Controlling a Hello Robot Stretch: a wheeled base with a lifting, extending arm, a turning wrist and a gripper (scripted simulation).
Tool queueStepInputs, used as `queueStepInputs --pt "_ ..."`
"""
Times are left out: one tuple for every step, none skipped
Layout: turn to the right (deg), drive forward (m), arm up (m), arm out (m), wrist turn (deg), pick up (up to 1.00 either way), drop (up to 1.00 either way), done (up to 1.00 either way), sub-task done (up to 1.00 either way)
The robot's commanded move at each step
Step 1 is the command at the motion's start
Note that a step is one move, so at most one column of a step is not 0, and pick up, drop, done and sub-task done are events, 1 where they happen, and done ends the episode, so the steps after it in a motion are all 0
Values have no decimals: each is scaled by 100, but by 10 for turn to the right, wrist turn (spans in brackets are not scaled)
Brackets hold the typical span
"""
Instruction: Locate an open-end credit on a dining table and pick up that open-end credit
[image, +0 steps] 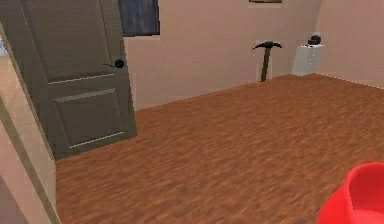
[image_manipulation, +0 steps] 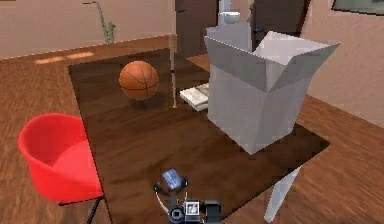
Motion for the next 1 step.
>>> queueStepInputs --pt "0 0 10 0 0 0 0 0 0"
